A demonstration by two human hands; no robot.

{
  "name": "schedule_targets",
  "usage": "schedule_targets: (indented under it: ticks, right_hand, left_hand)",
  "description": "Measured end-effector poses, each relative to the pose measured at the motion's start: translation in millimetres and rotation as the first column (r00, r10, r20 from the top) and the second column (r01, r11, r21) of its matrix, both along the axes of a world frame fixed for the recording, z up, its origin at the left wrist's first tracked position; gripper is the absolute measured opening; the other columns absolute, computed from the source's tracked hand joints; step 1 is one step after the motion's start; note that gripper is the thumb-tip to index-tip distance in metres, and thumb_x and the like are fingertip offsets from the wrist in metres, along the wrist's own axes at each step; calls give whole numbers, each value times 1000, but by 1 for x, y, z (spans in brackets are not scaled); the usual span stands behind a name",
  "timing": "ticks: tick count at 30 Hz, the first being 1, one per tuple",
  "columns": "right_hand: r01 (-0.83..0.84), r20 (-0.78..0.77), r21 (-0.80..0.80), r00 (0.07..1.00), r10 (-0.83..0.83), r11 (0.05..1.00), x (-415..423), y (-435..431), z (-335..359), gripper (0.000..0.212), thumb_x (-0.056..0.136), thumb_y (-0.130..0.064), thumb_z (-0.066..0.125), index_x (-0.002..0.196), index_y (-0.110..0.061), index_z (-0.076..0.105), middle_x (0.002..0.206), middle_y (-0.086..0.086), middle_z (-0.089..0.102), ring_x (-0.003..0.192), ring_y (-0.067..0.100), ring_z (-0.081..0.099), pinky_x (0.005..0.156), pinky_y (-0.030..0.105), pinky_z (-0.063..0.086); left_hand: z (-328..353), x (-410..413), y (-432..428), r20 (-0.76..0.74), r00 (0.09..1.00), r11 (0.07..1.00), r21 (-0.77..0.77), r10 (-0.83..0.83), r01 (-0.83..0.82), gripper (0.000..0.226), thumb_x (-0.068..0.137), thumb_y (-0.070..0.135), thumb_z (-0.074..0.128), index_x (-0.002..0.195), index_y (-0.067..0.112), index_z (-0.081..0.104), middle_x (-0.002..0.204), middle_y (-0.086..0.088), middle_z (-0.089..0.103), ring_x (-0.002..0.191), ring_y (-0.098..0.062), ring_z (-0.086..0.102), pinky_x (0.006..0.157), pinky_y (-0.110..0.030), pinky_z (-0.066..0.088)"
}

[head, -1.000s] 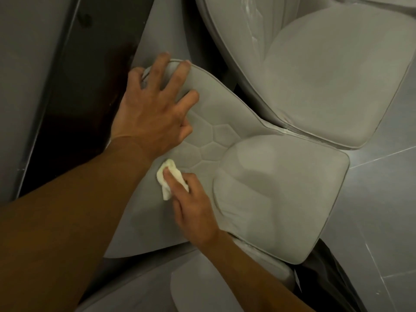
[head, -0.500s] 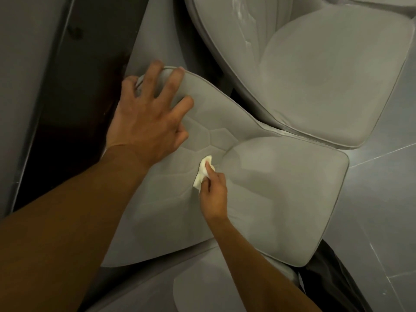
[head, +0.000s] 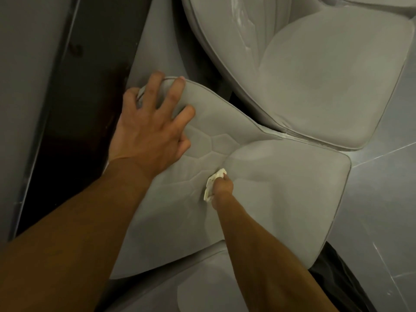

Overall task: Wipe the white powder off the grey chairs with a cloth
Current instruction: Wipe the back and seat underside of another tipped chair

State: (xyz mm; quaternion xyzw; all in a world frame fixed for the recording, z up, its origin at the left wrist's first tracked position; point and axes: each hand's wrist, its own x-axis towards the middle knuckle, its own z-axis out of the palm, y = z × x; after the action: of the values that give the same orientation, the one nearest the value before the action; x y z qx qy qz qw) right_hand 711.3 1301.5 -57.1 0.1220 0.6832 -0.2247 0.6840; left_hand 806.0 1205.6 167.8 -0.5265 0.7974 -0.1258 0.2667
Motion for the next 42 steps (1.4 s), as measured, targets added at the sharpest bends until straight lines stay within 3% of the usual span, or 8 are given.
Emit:
schedule_targets:
  ticks: [5,11,15,20,26,31,38,42]
  right_hand:
    - [-135,-36,-183,991,130,974,3,9,-3,26,103,-20,54,126,-14,66,108,6,69,89,22,66,62,21,52]
    - [-293,-327,-347,928,178,891,-23,15,-15,36,100,-3,50,131,-15,63,127,3,62,118,16,59,104,25,45]
    - [-261,-382,-458,921,77,850,0,0,-9,39,102,-6,49,138,-17,58,121,-5,58,110,3,57,101,15,42]
    - [-53,-168,-159,985,26,986,-2,-25,-28,42,99,-10,47,137,-18,60,127,7,66,111,24,64,102,37,51]
    - [55,-232,-435,958,-170,899,-22,-41,-1,44,99,-9,46,140,-20,57,134,-4,62,120,11,60,105,29,47]
    - [-106,-192,-310,980,47,945,-23,-39,1,42,99,-13,47,138,-25,59,123,-4,64,108,16,62,104,36,49]
    - [-487,-388,-397,857,338,778,-35,3,17,39,103,-10,46,139,-21,57,115,-1,58,100,5,59,86,3,39]
    - [-759,-39,-273,623,782,591,-37,60,-2,40,97,-42,59,126,-15,66,112,6,67,109,23,63,96,21,48]
  left_hand:
    - [-16,-11,-2,-146,985,991,-86,89,-103,35,85,40,54,116,23,52,152,-10,31,140,-39,26,96,-55,33]
    - [-31,-18,-5,-273,950,963,-176,149,-201,34,82,37,53,112,19,52,146,-12,34,130,-38,24,97,-58,33]
    - [-33,-16,-4,-258,957,963,-191,136,-189,33,85,37,51,111,17,51,145,-12,31,130,-38,22,97,-58,34]
    - [-35,-14,-4,-239,964,966,-199,117,-166,33,87,37,47,113,18,49,146,-12,33,131,-38,24,97,-57,35]
    - [-35,-14,-6,-232,967,967,-202,106,-155,32,87,37,46,112,17,49,146,-13,34,130,-38,24,96,-57,35]
    - [-35,-13,-5,-236,967,960,-233,99,-155,31,86,37,48,109,18,51,145,-12,38,129,-37,27,94,-54,30]
    - [-34,-15,-5,-281,954,961,-218,104,-169,30,84,37,52,106,17,50,144,-13,37,129,-37,26,96,-55,33]
    - [-34,-14,-5,-286,953,960,-221,104,-171,32,83,39,54,106,17,51,145,-12,36,130,-37,26,97,-57,33]
